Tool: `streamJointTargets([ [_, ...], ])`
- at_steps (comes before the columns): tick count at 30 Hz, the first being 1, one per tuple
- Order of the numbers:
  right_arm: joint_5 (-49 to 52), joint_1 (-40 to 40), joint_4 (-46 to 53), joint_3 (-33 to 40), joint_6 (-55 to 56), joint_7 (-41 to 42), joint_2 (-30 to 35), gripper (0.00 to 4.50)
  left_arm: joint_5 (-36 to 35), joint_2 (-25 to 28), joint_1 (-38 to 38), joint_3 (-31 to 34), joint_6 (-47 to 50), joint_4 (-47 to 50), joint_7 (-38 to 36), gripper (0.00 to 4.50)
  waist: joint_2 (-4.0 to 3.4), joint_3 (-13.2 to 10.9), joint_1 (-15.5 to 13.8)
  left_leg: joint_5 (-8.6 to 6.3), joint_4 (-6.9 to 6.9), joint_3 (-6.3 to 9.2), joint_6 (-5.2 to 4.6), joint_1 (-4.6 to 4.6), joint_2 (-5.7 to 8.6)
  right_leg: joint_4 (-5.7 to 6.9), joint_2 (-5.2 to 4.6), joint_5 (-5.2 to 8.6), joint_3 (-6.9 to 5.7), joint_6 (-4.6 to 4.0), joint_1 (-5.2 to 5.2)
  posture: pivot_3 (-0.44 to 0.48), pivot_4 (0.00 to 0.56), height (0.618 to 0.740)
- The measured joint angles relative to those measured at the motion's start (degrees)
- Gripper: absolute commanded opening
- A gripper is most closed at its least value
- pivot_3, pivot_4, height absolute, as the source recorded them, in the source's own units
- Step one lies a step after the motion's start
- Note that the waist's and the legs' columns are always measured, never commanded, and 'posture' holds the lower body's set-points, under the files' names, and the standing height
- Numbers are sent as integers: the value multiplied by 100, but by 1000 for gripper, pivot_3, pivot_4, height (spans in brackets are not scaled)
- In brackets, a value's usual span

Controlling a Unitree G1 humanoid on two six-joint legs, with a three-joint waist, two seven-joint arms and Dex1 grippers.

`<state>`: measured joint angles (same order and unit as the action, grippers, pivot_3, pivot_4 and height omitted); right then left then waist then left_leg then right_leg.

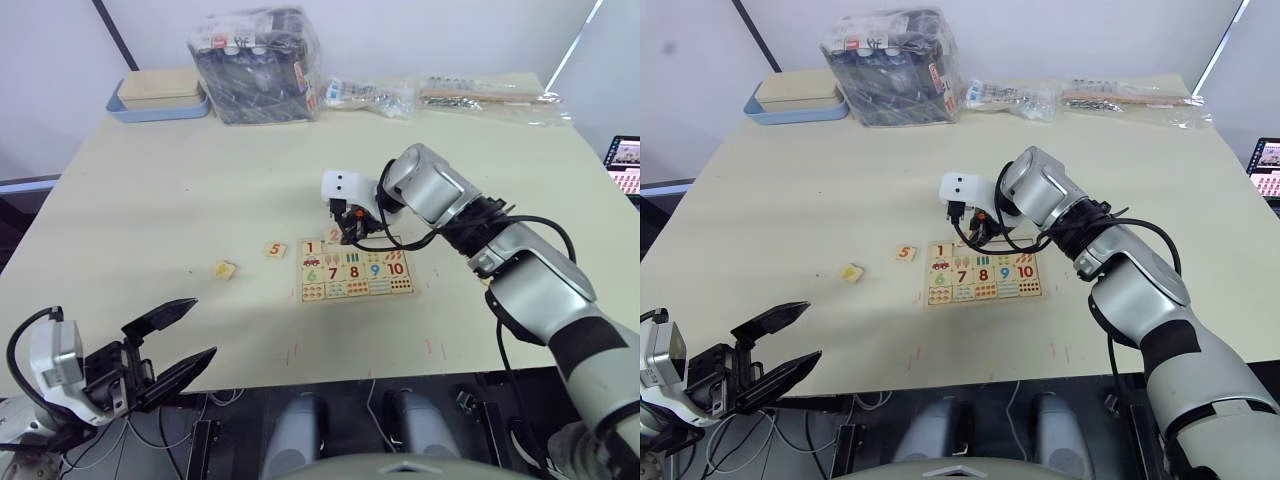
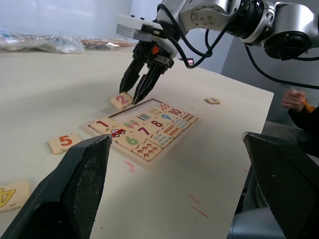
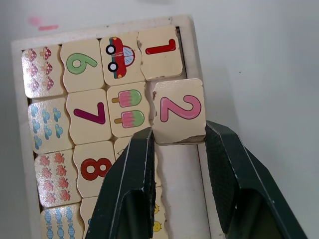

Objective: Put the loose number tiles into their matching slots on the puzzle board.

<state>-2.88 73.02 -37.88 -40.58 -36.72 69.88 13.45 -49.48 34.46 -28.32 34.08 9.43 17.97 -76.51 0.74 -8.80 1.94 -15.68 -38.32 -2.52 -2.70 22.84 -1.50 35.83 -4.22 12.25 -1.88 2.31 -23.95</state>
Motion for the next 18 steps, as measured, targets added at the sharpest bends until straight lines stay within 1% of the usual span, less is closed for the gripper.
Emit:
streamJointTargets([
  [10, -386, 12, -608, 62, 391, 119, -349, 900, 12, -13, 9, -38, -10, -1, 2, 4500, -14, -8, 44, 0, 1, 1, 2, 0, 0, 1, -1, 0, 0, 0, -1, 0, 150, 740],
  [18, -599, 218, -1136, 177, 833, 166, -631, 900, 13, -33, -18, -38, -12, -1, 9, 4500, -24, -15, 43, 0, 1, 3, 3, 0, 0, 1, -5, 0, -1, -1, -1, 0, 150, 740],
])
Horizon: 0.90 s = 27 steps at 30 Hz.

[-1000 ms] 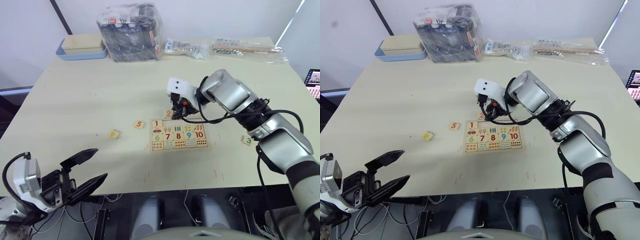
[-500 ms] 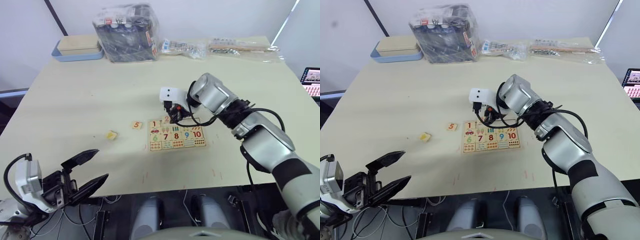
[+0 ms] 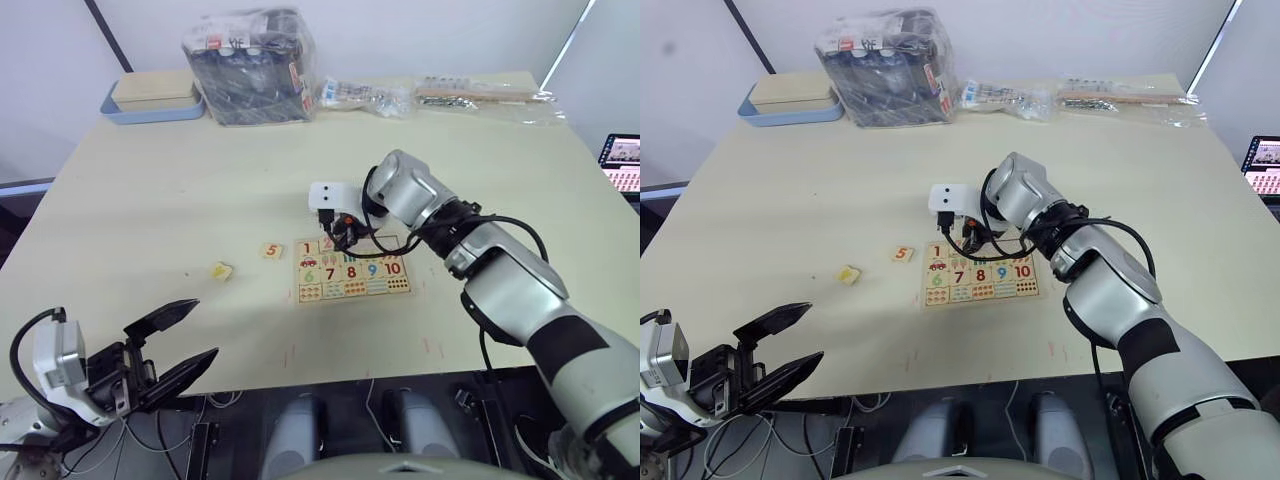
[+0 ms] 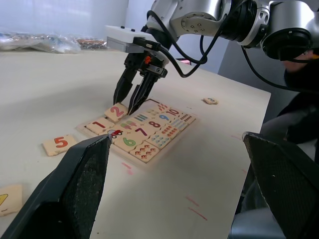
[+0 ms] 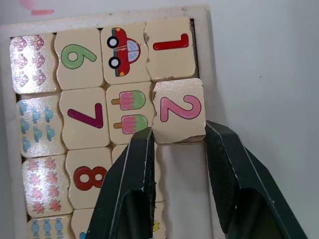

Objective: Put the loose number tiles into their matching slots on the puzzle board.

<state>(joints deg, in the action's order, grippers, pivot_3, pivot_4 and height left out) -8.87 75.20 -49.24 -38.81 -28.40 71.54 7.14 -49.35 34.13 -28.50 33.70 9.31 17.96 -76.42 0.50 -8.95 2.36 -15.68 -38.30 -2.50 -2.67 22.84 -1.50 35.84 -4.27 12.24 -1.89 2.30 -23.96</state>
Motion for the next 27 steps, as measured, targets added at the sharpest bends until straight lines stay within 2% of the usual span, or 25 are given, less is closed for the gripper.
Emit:
streamJointTargets([
  [16, -440, 154, -795, 291, 692, 151, -255, 900, 5, -69, -103, 0, -23, 0, 29, 4500, -2, -1, 10, 0, 2, 0, 2, 0, 4, 0, -29, 0, -3, 0, -7, 0, 150, 740],
  [27, -634, 189, -959, 450, 860, 275, -346, 900, 26, -95, -196, 0, -41, 4, 28, 4500, -2, -1, 15, 0, 4, 0, 2, 0, 4, 0, -35, 0, -3, -1, -8, 0, 150, 740],
])
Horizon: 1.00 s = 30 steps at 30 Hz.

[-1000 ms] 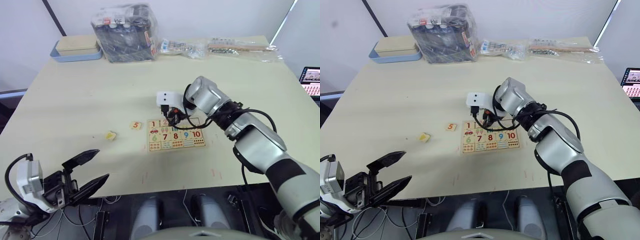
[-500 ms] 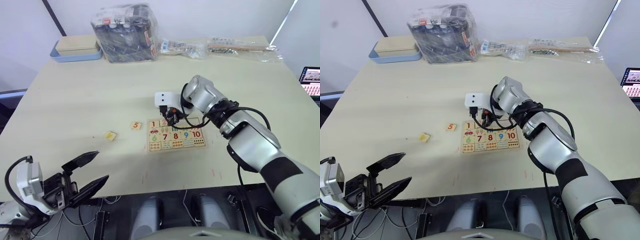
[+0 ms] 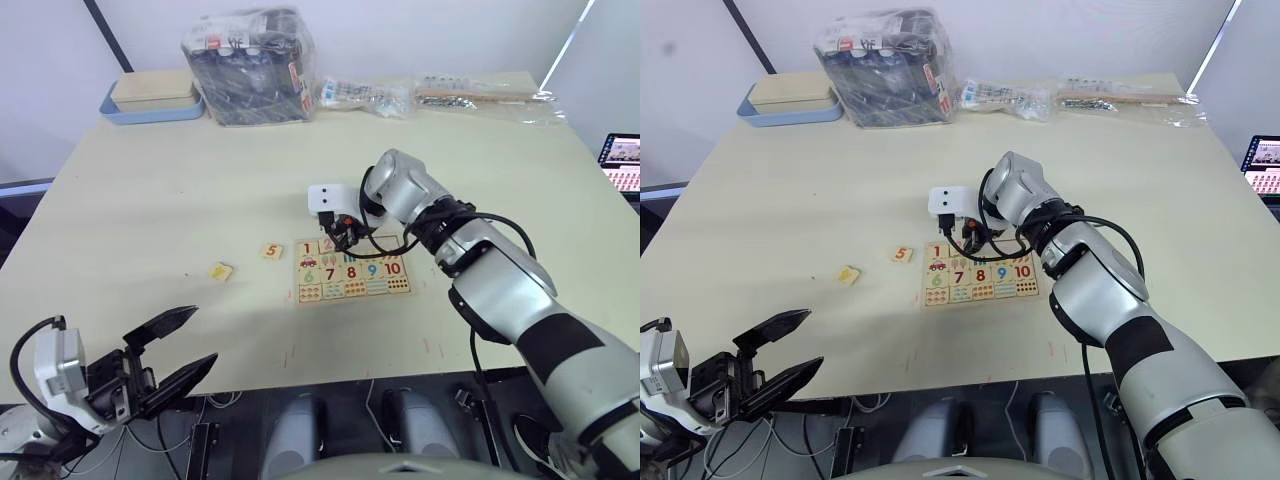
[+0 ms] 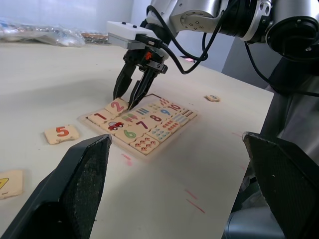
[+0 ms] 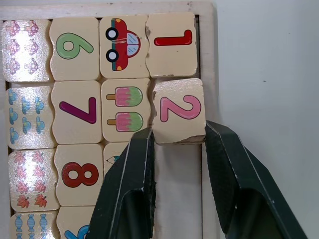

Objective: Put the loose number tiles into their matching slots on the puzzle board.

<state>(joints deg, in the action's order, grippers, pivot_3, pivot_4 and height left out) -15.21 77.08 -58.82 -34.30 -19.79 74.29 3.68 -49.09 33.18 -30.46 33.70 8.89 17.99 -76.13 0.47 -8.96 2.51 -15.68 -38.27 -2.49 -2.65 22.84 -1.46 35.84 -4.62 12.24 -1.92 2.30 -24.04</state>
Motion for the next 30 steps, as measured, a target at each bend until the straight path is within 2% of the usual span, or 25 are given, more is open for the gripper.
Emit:
streamJointTargets([
  [13, -59, -1, -28, 95, 5, 70, -49, 900, 0, -13, -1, 0, -47, 2, 36, 4500, -1, 0, 0, -1, 3, 1, 1, 0, 1, 0, -5, 0, -1, 0, -1, 0, 150, 740],
  [15, -69, -2, -32, 101, 10, 82, -51, 1942, 0, -28, -3, 0, -49, 3, 36, 4500, 0, 0, 0, -1, 3, 1, 1, 0, 2, 0, -6, 0, -1, 0, -1, 0, 150, 740],
  [16, -76, -2, -34, 103, 11, 89, -56, 2266, 0, -37, -6, 0, -50, 3, 36, 4500, 0, 0, 0, -1, 3, 1, 1, 0, 2, 0, -7, 0, -1, 0, -1, 0, 150, 740],
  [20, -73, -2, -33, 141, 14, 116, -68, 4368, 0, -47, -30, 0, -53, 12, 35, 4500, -1, 0, -1, -1, 3, 1, 1, 0, 3, 0, -9, 0, -1, 0, -2, 0, 150, 740],
  [23, -38, -2, -22, 186, 20, 141, -58, 4368, -1, -56, -48, 0, -54, 54, 35, 4500, -1, -1, 0, -1, 3, 2, 2, 0, 4, 0, -11, 0, -1, 0, -2, 0, 150, 740],
  [30, 605, -303, 751, 962, -29, 443, 216, 4368, -2, -98, -124, 3, -66, 66, 38, 4500, 2, 0, -4, -2, 5, 12, 0, 2, 12, 0, -24, 0, -13, 0, 1, 0, 150, 740],
])
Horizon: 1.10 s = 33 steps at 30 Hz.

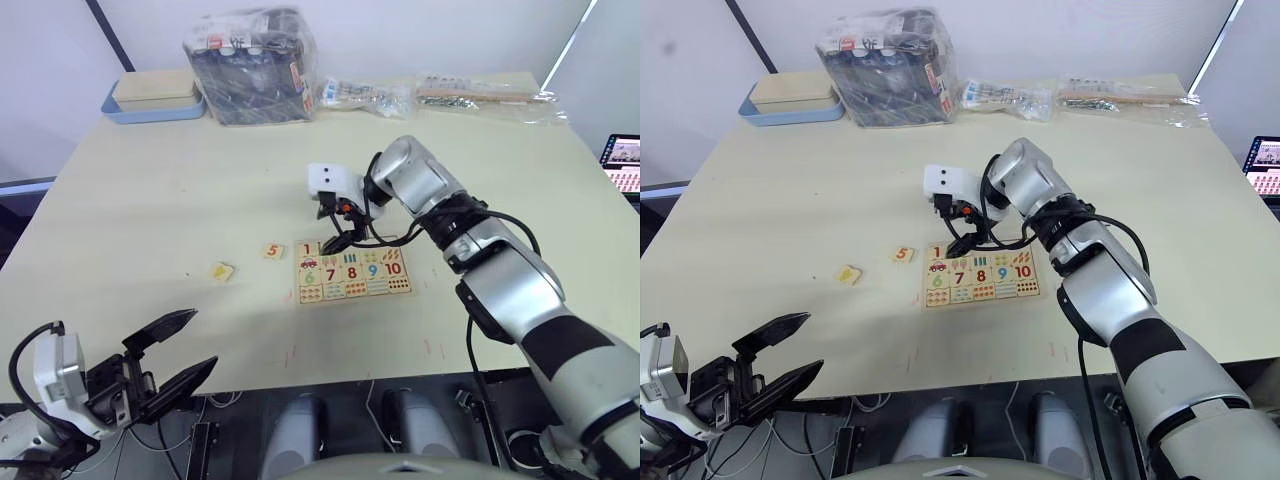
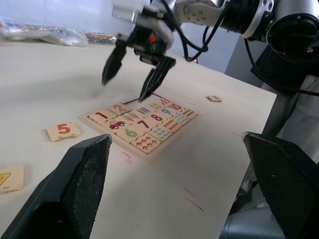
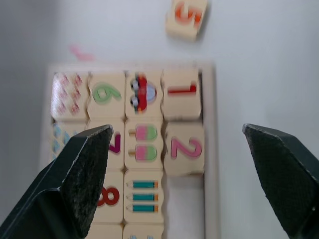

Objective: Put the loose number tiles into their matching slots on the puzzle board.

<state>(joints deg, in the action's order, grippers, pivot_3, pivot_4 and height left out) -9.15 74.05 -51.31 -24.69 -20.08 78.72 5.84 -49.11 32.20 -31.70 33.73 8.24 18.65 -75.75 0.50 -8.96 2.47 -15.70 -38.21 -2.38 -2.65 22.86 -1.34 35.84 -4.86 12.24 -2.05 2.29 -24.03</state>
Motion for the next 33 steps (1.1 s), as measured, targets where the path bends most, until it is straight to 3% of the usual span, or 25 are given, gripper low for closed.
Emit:
streamJointTargets([
  [3, 92, -308, 66, 233, 36, -422, 39, 3176, 0, -21, -2, 0, -12, 12, 10, 4500, 4, 2, -7, 1, 0, 3, 1, 0, 2, 0, -10, 0, -13, 0, 1, 0, 150, 740],
  [5, 103, -573, 79, 321, 31, -700, 144, 1901, 0, -34, -18, 1, -16, 16, 28, 4500, 4, 2, -12, 2, 0, 3, 3, 2, 6, 0, -15, 0, -13, 0, 3, 0, 150, 740],
  [9, 99, -709, 104, 322, 9, -919, 226, 137, 0, -29, 14, 1, -16, 18, 60, 4500, 7, 4, 19, 3, 2, 0, 3, 2, 4, 2, -15, 0, -15, 0, 1, 0, 150, 740],
  [33, -75, -811, 191, 200, -22, -1139, 276, 44, 9, 14, 127, 1, -12, 17, 102, 4500, 6, 4, 1, 4, 2, 1, 0, 1, 3, 1, 25, 0, -23, 1, 8, 0, 150, 740],
])
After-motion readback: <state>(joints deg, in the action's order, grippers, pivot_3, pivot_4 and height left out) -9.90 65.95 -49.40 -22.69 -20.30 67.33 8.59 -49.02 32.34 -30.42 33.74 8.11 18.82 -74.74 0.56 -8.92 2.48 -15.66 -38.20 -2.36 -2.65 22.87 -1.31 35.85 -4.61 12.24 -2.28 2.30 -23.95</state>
